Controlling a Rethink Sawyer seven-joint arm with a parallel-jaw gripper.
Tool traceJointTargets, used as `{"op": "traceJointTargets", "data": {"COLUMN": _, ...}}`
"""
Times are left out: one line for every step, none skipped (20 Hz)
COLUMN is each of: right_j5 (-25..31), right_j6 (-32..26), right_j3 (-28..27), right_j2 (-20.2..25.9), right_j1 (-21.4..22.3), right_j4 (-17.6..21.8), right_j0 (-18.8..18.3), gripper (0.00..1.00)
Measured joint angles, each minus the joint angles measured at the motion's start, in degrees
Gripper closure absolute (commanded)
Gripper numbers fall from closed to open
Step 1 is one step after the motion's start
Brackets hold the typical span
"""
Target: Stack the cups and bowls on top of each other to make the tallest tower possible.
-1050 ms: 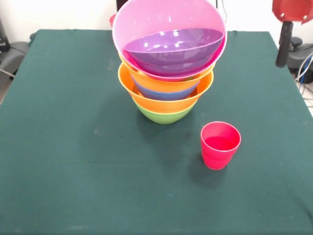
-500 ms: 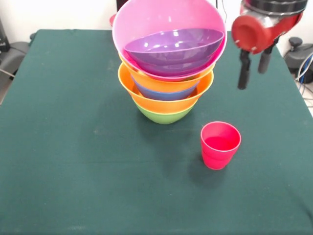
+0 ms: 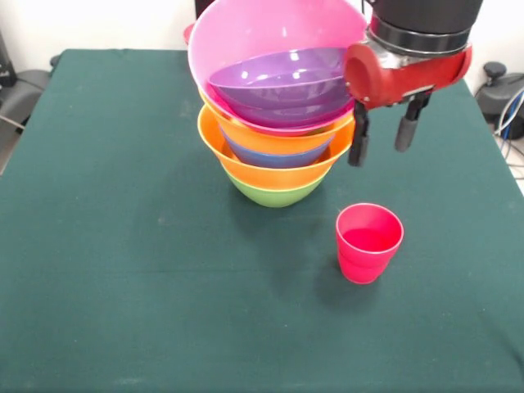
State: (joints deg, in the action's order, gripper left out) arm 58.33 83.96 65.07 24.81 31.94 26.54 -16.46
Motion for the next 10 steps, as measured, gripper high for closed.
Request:
{"op": "traceJointTargets", "data": {"right_j5": -0.64, "right_j6": 1.39, "right_j3": 0.01, "right_j2": -0.62, "right_j1": 0.01, "right_j4": 0.0, "right_j0": 0.09, "gripper": 0.0}}
{"op": "traceJointTargets", "data": {"right_j5": -0.97, "right_j6": 2.0, "right_j3": 0.01, "right_j2": -0.87, "right_j1": 0.01, "right_j4": 0.0, "right_j0": 0.1, "gripper": 0.0}}
{"op": "traceJointTargets", "data": {"right_j5": -1.83, "right_j6": 3.45, "right_j3": 0.01, "right_j2": -1.53, "right_j1": -0.01, "right_j4": -0.01, "right_j0": 0.07, "gripper": 0.0}}
{"op": "traceJointTargets", "data": {"right_j5": -2.15, "right_j6": 3.87, "right_j3": 0.01, "right_j2": -1.77, "right_j1": -0.02, "right_j4": -0.02, "right_j0": 0.06, "gripper": 0.0}}
{"op": "traceJointTargets", "data": {"right_j5": -2.66, "right_j6": 4.47, "right_j3": 0.01, "right_j2": -2.19, "right_j1": -0.04, "right_j4": -0.01, "right_j0": 0.04, "gripper": 0.0}}
{"op": "traceJointTargets", "data": {"right_j5": -3.01, "right_j6": 4.85, "right_j3": 0.01, "right_j2": -2.49, "right_j1": -0.07, "right_j4": -0.02, "right_j0": 0.02, "gripper": 0.0}}
{"op": "traceJointTargets", "data": {"right_j5": -3.31, "right_j6": 5.15, "right_j3": 0.01, "right_j2": -2.75, "right_j1": -0.09, "right_j4": -0.01, "right_j0": -0.01, "gripper": 0.0}}
{"op": "traceJointTargets", "data": {"right_j5": -3.77, "right_j6": 5.39, "right_j3": 0.01, "right_j2": -3.1, "right_j1": -0.15, "right_j4": -0.02, "right_j0": -0.07, "gripper": 0.0}}
{"op": "traceJointTargets", "data": {"right_j5": -3.98, "right_j6": 5.42, "right_j3": 0.01, "right_j2": -3.24, "right_j1": -0.18, "right_j4": -0.04, "right_j0": -0.11, "gripper": 0.0}}
{"op": "traceJointTargets", "data": {"right_j5": -4.2, "right_j6": 5.42, "right_j3": 0.02, "right_j2": -3.33, "right_j1": -0.25, "right_j4": -0.11, "right_j0": -0.16, "gripper": 0.0}}
